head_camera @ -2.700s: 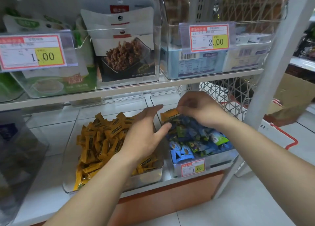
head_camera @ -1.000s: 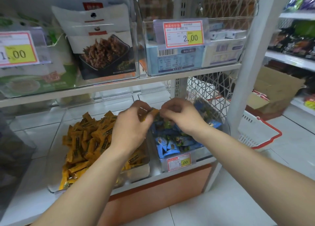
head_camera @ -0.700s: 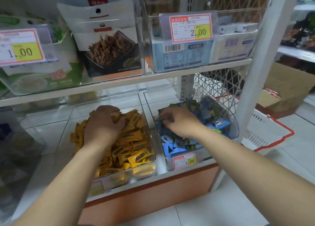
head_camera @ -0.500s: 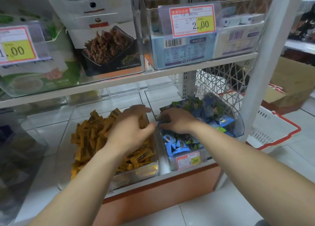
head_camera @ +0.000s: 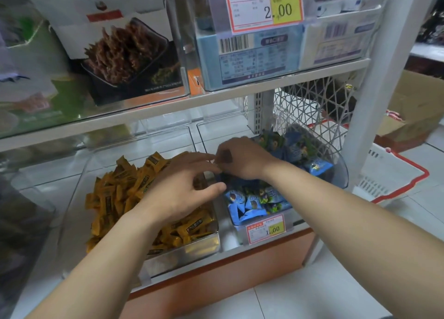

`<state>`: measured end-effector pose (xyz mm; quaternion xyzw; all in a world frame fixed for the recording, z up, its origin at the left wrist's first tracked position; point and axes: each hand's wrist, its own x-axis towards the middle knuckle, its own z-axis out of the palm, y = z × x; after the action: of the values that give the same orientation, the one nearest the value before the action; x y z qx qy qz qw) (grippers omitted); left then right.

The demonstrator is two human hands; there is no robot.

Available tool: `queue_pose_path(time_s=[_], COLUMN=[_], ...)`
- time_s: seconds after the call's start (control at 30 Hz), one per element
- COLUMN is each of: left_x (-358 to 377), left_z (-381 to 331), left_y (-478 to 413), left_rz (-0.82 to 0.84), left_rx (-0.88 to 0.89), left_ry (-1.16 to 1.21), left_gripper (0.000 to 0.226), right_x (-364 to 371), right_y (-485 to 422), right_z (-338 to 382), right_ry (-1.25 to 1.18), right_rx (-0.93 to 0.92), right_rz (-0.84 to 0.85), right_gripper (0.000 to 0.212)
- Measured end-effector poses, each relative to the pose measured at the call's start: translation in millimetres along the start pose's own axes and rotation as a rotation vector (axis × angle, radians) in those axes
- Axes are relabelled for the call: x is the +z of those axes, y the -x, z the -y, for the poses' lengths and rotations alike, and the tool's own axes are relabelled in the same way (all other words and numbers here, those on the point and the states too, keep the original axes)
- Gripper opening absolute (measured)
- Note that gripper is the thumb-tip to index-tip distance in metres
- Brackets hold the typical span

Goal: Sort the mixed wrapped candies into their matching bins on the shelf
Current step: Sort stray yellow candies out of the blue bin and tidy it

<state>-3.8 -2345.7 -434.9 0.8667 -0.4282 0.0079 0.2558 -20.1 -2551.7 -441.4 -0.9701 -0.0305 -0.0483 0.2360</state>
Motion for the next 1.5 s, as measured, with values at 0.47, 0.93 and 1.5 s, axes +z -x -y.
queue_pose_path(time_s=[0.47,0.93,1.5], left_x=[-4,-4,8], left_z=[3,-22,-27], left_y=[4,-3,-3], left_rz=[0.053,-0.414,-0.174], left_rx=[-0.024,-0.165,-0.108], left_ry=[0.045,0.149,-0.170], left_gripper=[0.050,0.022,0.031], right_x=[-4,-35,-38], right_y=[2,27,33], right_z=[-10,26,-40], right_ry=[-0.161,-0.741,0.486], right_rx=[-0.004,0.060,0.246], right_rz=[0.097,-0.229,0.020], right_gripper=[0.006,0.009,0.019])
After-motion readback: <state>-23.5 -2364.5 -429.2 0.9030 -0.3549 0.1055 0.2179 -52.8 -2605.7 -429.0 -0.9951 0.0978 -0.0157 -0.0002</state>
